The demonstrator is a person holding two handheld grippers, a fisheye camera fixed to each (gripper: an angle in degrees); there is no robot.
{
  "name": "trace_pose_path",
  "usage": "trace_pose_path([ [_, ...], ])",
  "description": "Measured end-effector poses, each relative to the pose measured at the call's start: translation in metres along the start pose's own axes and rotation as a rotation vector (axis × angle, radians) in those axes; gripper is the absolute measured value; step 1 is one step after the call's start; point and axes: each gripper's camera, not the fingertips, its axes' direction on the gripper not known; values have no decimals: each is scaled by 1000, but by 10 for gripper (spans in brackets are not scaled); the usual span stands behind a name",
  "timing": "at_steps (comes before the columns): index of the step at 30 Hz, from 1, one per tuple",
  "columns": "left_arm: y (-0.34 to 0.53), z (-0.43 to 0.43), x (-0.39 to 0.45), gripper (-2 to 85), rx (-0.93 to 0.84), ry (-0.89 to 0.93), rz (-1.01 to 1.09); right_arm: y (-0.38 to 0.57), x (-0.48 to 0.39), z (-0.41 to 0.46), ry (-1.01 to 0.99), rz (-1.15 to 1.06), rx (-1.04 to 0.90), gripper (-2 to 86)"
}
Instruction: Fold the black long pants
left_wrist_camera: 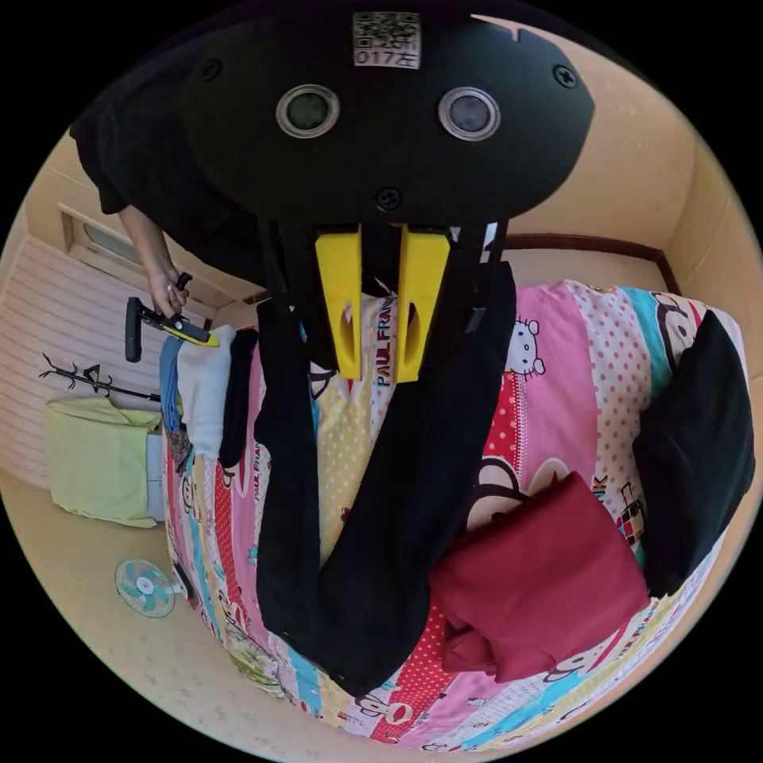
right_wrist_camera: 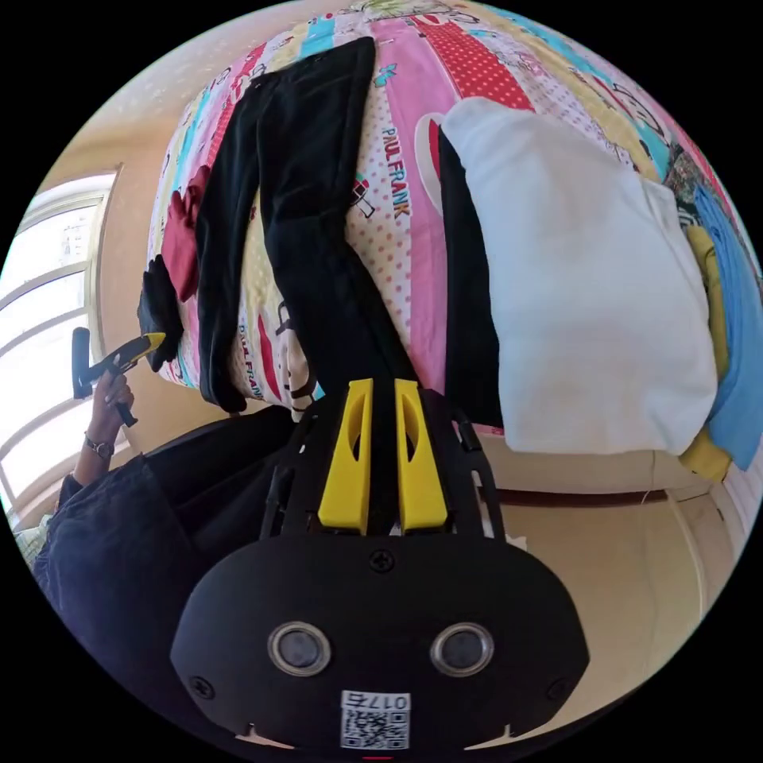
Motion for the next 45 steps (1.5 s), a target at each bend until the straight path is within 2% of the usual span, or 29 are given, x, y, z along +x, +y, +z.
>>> trace_pose_path([
  [4,10,13,-4,77,-28,-93,33,-12,17,24,-8,-23,-52,88],
  [9,37,44,-18,80,-147,-19,-58,-29,33,59,103,-65,-105,119],
  [12,53,57,-1,81,-225,-39,1,-28,49,77,147,-76,-132,123],
  [14,62,57,10,82,-251,-65,56,-22,63,76,15,-89,-143,81],
  [16,68,52,20,82,-262,-55,86,-12,68,52,-96,-104,-65,58],
  [20,60,21,64,99,-284,221,163,14,45,-48,-573,-363,108,32],
  [23,42,-27,118,140,-252,347,241,19,9,-106,-683,-565,152,21],
  [25,31,-52,149,157,-269,334,302,15,-16,-127,-684,-679,148,17],
  [27,24,-65,182,150,-395,154,427,9,-33,-142,-709,-739,167,15],
  [30,35,-82,180,114,-457,0,497,1,-52,-137,-650,-849,69,18],
  [32,46,-86,163,85,-481,-11,487,-4,-54,-125,-635,-854,-14,26],
  [36,70,-109,106,30,-408,103,385,-16,-54,-114,-646,-931,-176,40],
  [38,74,-130,80,22,-343,145,332,-44,-49,-121,-676,-1101,-341,36],
  [40,75,-154,51,18,-283,193,271,-92,-40,-136,-556,-1086,-308,53],
  [41,75,-170,33,16,-247,239,237,-138,-34,-148,-468,-991,-229,72],
  [45,73,-217,-27,13,-171,441,165,-301,-8,-176,-455,-609,38,131],
])
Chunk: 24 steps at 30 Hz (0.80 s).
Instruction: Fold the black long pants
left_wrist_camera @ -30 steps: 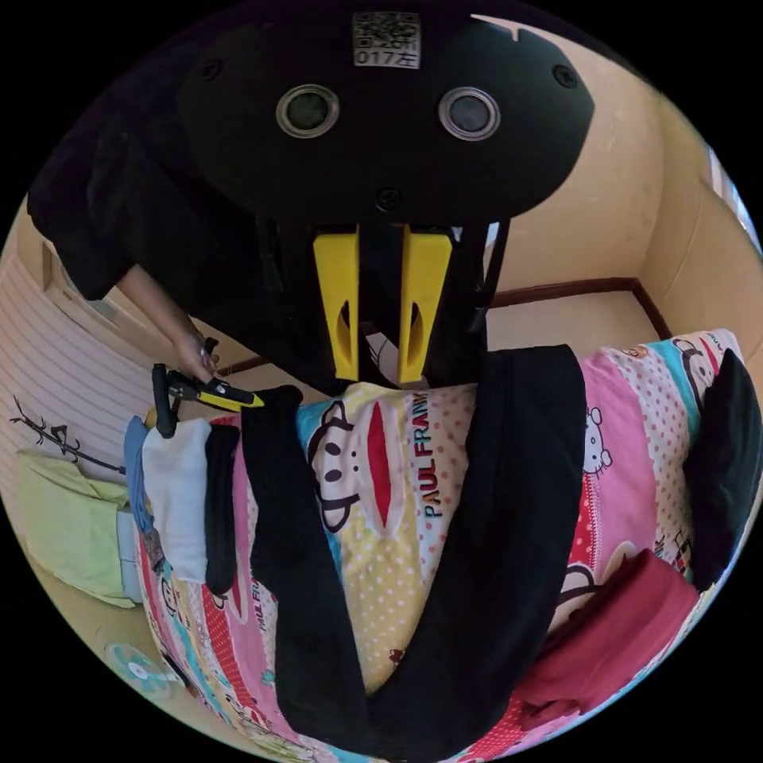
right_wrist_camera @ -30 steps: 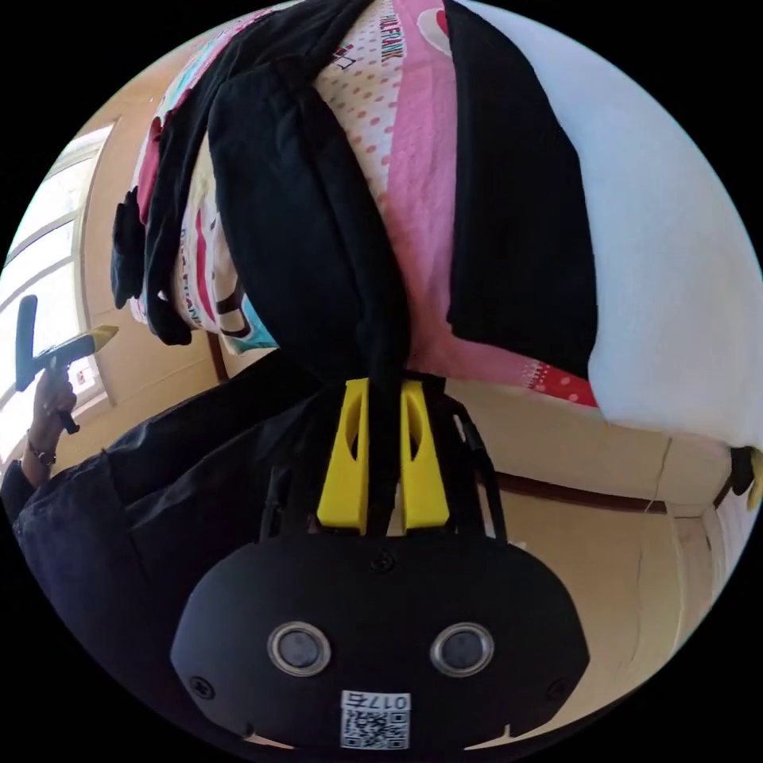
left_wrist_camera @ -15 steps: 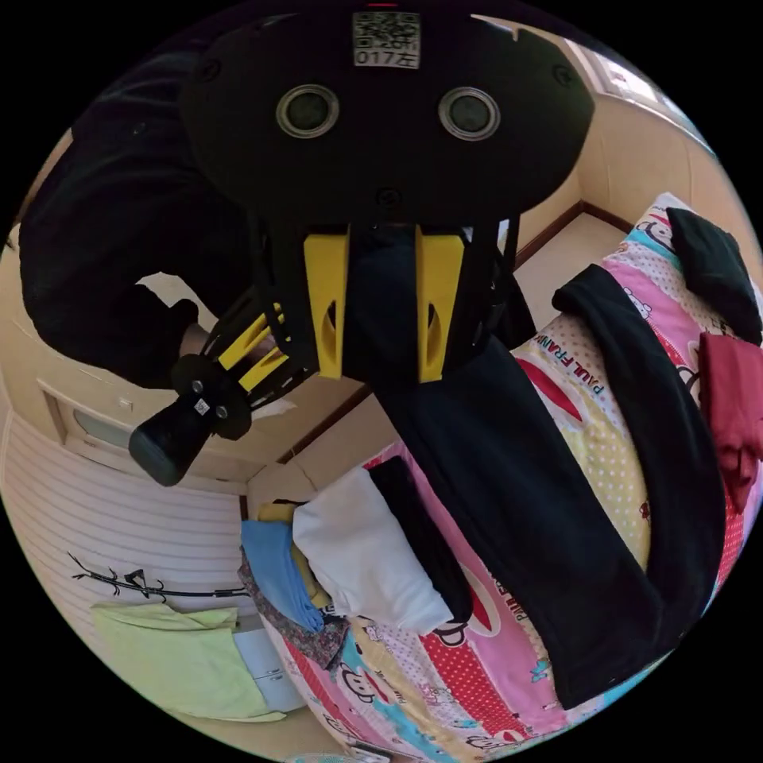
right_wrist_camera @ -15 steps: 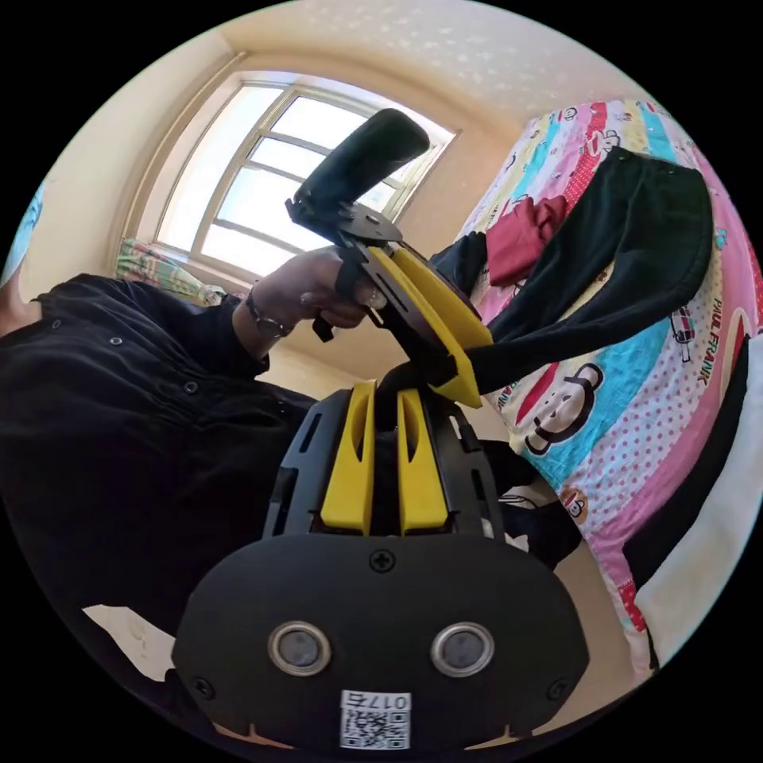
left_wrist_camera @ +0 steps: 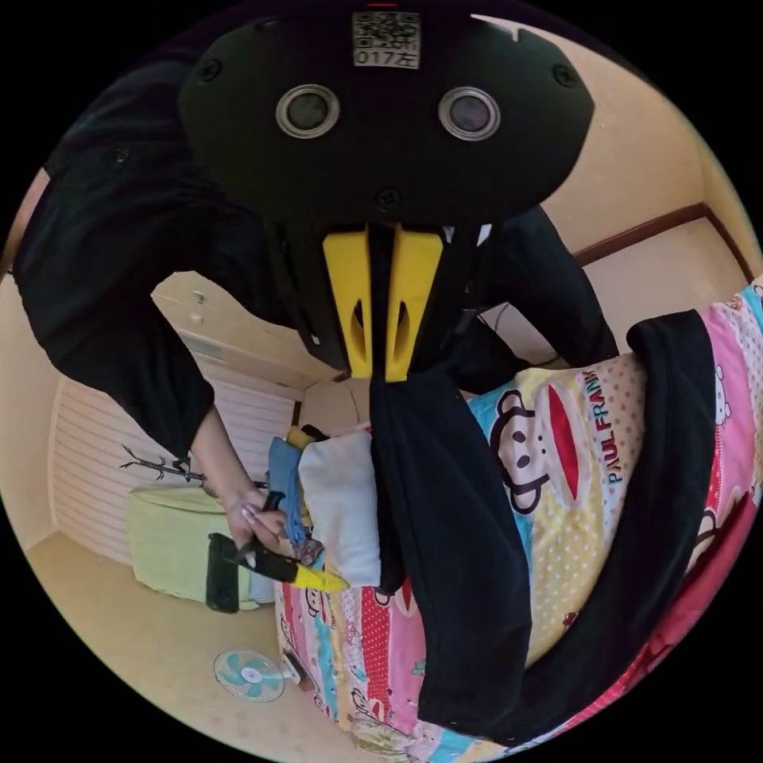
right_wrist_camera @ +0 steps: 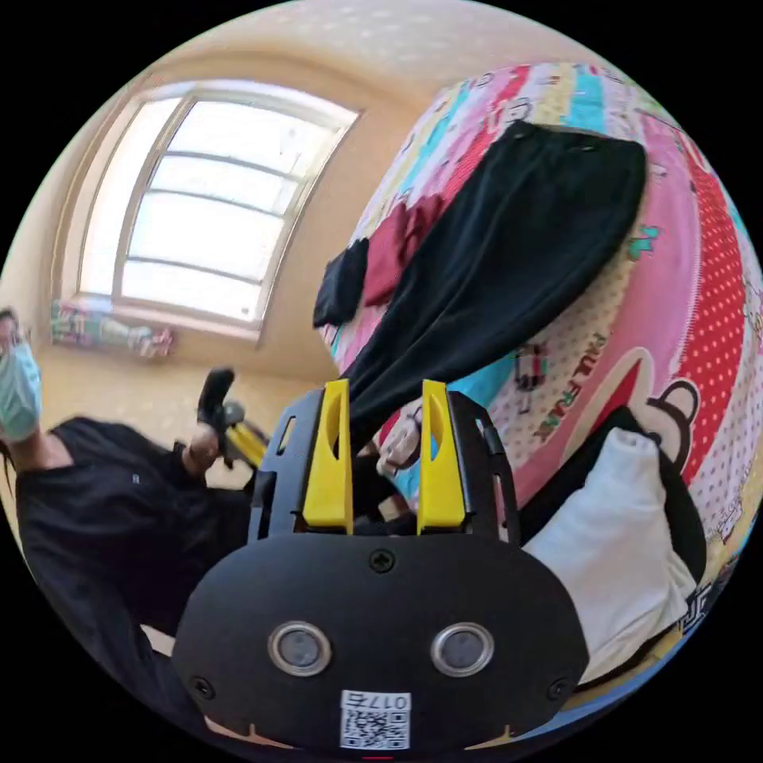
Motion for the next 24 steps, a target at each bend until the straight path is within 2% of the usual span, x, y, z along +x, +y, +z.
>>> trace_pose_path([
  [2,8,-24,-15,13,44,88,-14,-68,75,-6,40,224,163,156],
  [5,19,-57,-41,13,90,223,-24,-119,145,12,102,490,335,164],
  [7,24,-79,-57,13,105,298,-20,-135,163,32,198,604,359,150],
  [10,32,-123,-90,15,147,463,-17,-156,160,55,180,563,453,65],
  [14,61,-189,-171,20,295,843,-75,-197,116,66,-22,357,625,40],
  [16,83,-209,-213,21,387,1004,-114,-231,96,84,-88,283,606,37],
  [18,120,-219,-271,21,494,1158,-272,-275,79,118,-139,223,542,37],
  [20,142,-229,-307,23,578,1245,-359,-331,62,185,-46,221,401,42],
  [22,152,-243,-340,27,611,1267,-414,-359,64,237,32,284,313,51],
  [24,164,-273,-382,35,622,1135,-518,-372,67,273,82,335,284,65],
])
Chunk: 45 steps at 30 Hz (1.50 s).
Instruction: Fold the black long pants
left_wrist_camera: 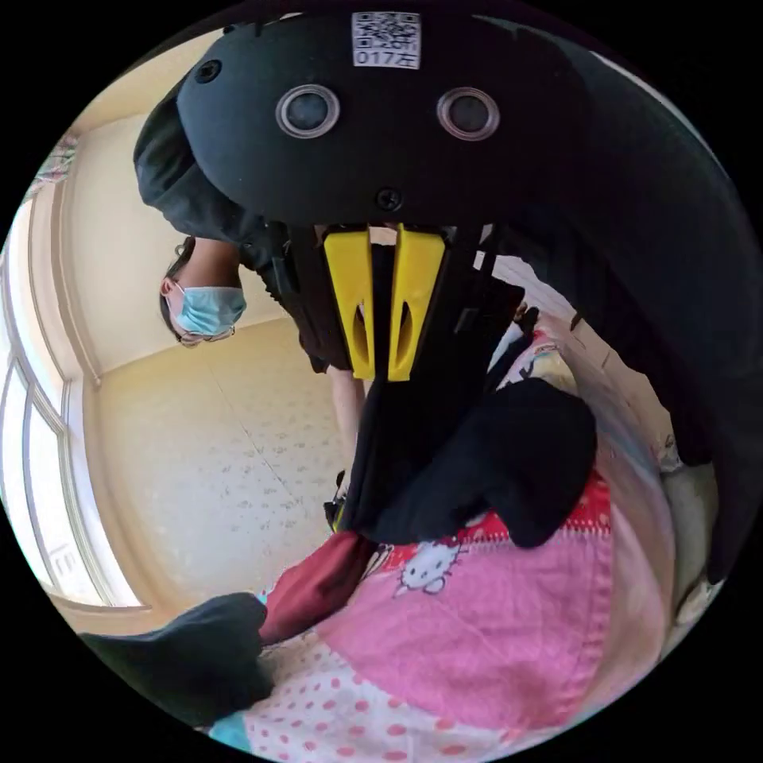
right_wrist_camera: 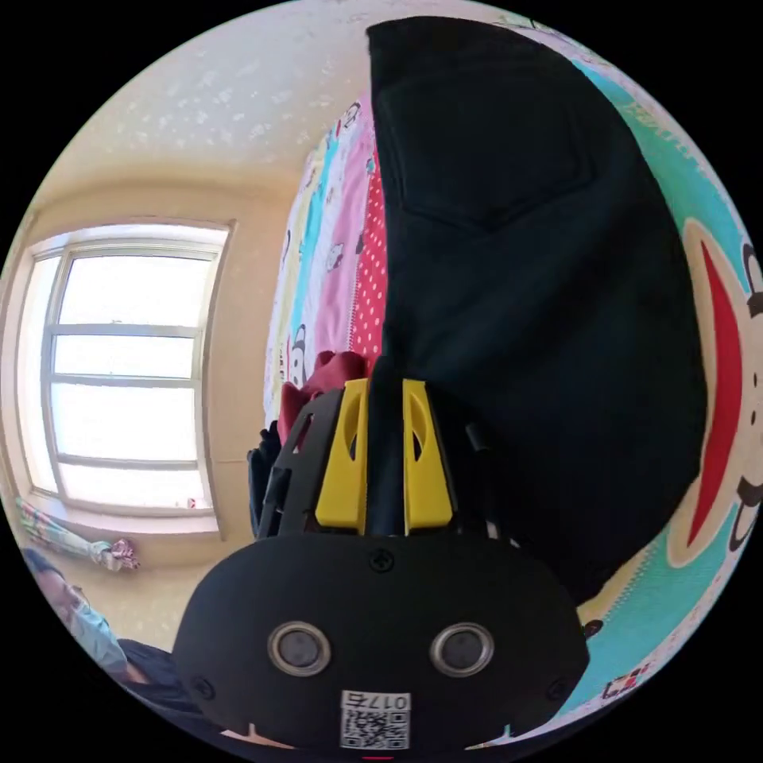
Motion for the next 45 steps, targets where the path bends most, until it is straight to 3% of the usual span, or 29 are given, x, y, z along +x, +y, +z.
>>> trace_pose_path([
  [7,-26,-56,82,66,-25,-496,118,91,-53,-26,115,-319,-34,99],
  [12,-47,-14,159,96,-107,-745,469,234,10,-52,161,-100,-1,140],
  [13,-53,-3,159,102,-142,-754,499,275,35,-35,98,12,-52,156],
  [16,-79,57,122,115,-377,-824,512,374,53,-1,-273,191,117,160],
  [18,-65,101,79,109,-562,-905,480,399,55,27,-386,266,-10,108],
  [23,8,123,47,58,-593,-841,458,413,52,-9,-336,181,-120,55],
  [25,36,134,34,56,-656,-803,440,414,32,-25,-180,42,-218,53],
  [28,69,156,-8,71,-814,-1051,370,440,21,-11,92,-63,-461,61],
  [30,73,155,-40,87,-841,-1336,255,453,39,-4,120,3,-540,74],
  [34,52,145,3,105,-620,-1220,332,432,75,-47,-19,51,-319,109],
  [38,13,162,72,109,-425,-1076,574,399,127,-62,-122,108,-185,137],
  [41,-14,188,76,118,-458,-1065,613,406,143,-43,-193,76,-261,144],
  [44,-7,194,36,129,-541,-1172,623,431,147,-17,-203,32,-357,148],
  [45,3,187,21,129,-527,-1130,621,435,148,-11,-205,30,-367,149],
])
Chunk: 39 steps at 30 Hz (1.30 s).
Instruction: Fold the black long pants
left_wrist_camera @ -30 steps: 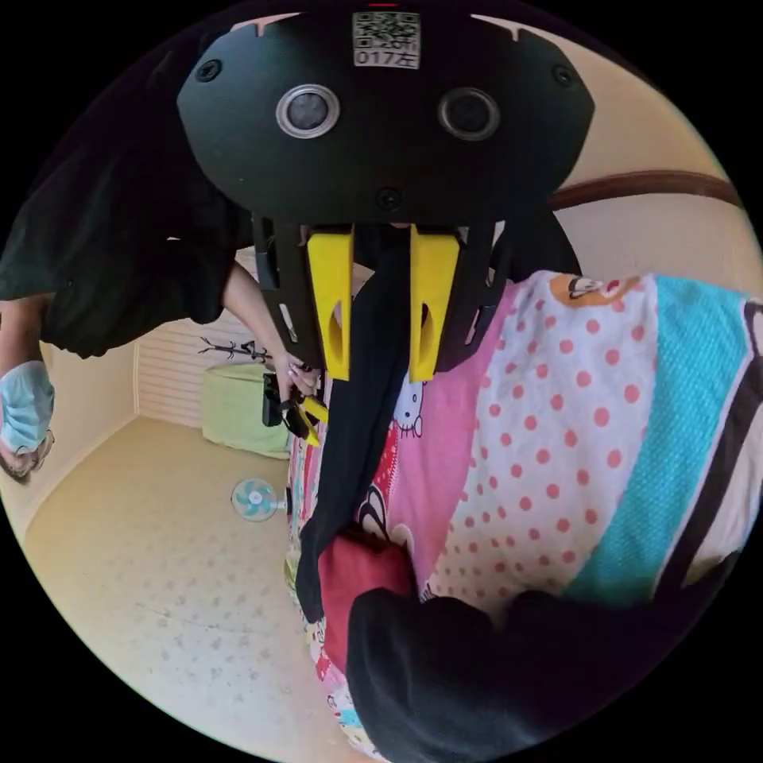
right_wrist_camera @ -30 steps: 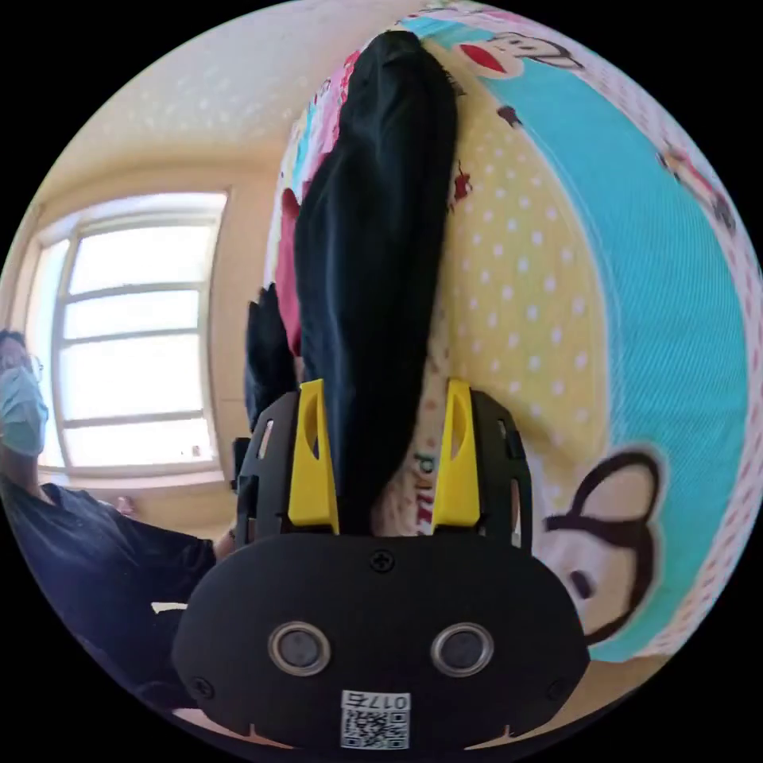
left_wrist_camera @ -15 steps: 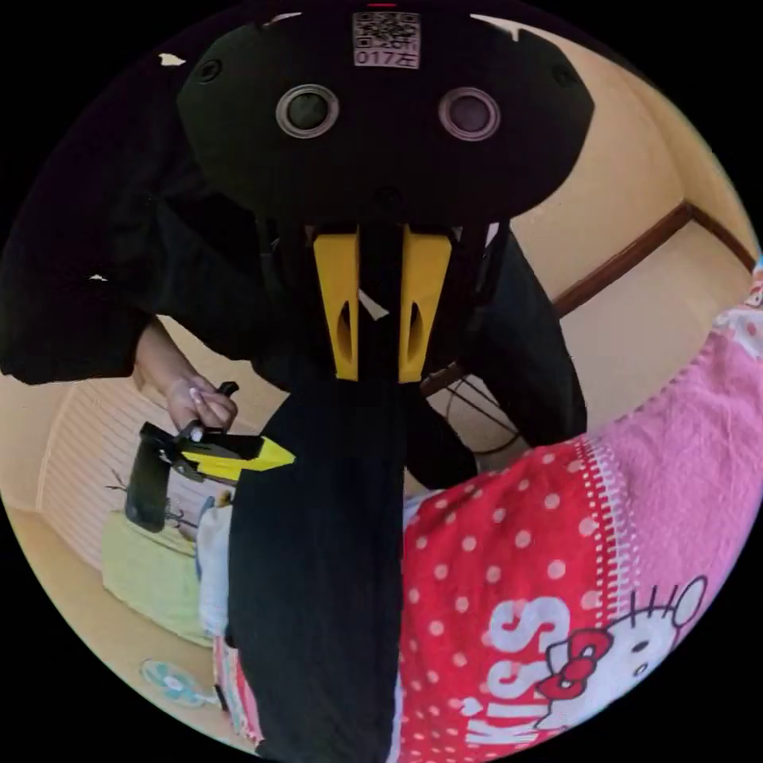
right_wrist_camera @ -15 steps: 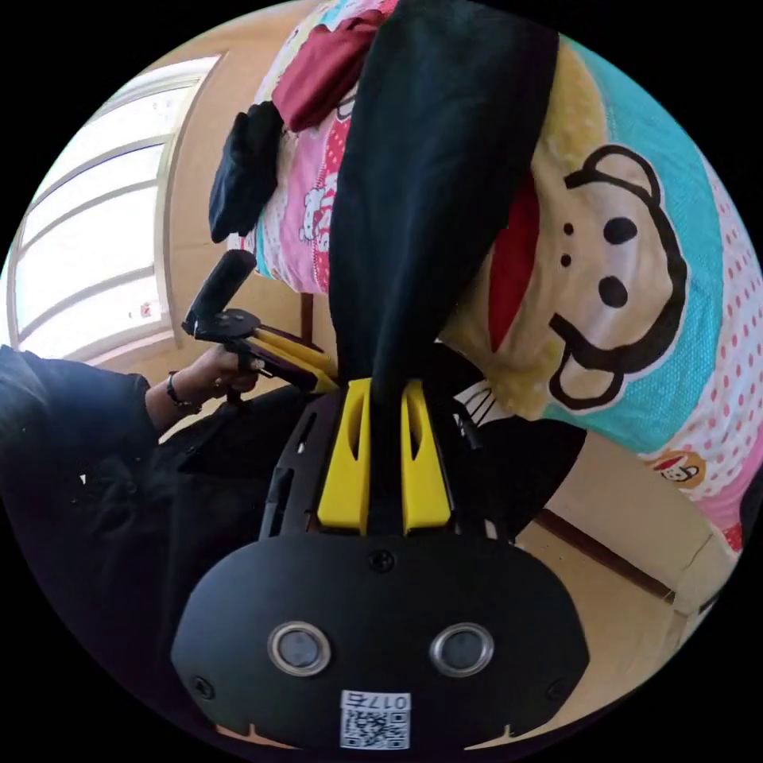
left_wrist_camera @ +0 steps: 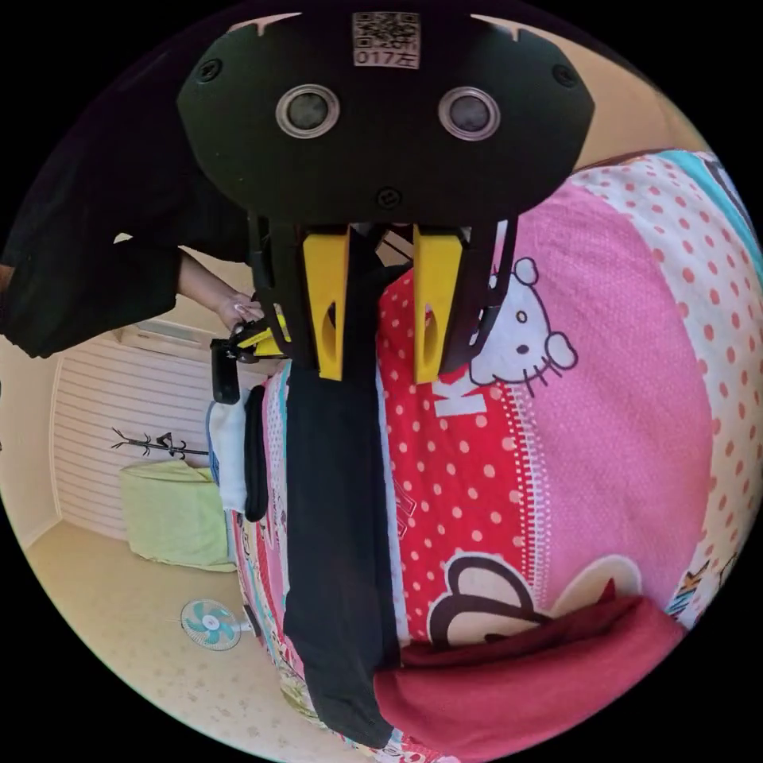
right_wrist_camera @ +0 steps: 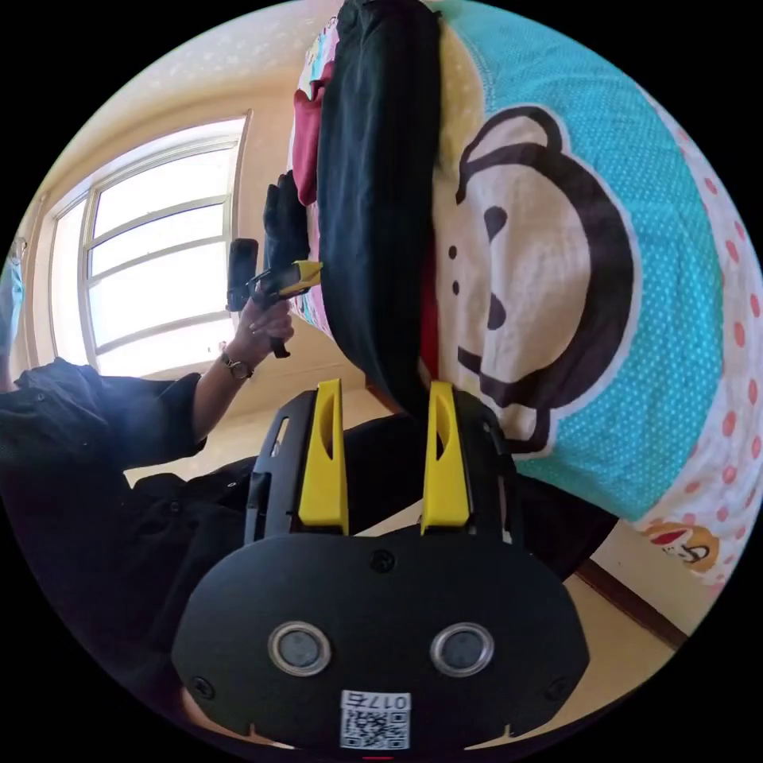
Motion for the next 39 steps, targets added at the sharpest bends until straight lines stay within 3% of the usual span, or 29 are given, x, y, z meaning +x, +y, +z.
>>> trace_pose_path([
  [2,21,13,-5,127,47,100,-32,3,12,26,-50,2,-34,155],
  [4,34,40,-4,126,-22,177,-58,3,17,37,-53,-20,-17,153],
  [8,63,54,16,99,56,44,-87,5,27,50,62,-145,-37,129],
  [12,61,46,9,53,31,153,-124,5,37,43,16,-114,-107,142],
  [16,59,43,6,52,10,123,-162,31,41,23,249,-112,-104,164],
  [20,58,51,-14,60,9,131,-188,29,73,32,72,-62,-55,170],
  [23,60,59,-33,63,25,155,-236,8,75,70,85,-125,-95,166],
  [27,68,54,-46,65,53,167,-276,9,75,87,135,-90,-34,116],
  [31,79,23,-65,54,47,180,-340,36,51,71,62,-209,-157,43],
  [34,77,-36,-50,20,150,97,-243,63,21,20,-59,-316,-171,19],
  [37,41,-74,0,-5,209,-6,-13,79,-13,-37,-126,-368,-94,8],
  [39,-5,-69,48,-8,198,-87,253,82,-33,-60,-166,-418,-78,4],
])
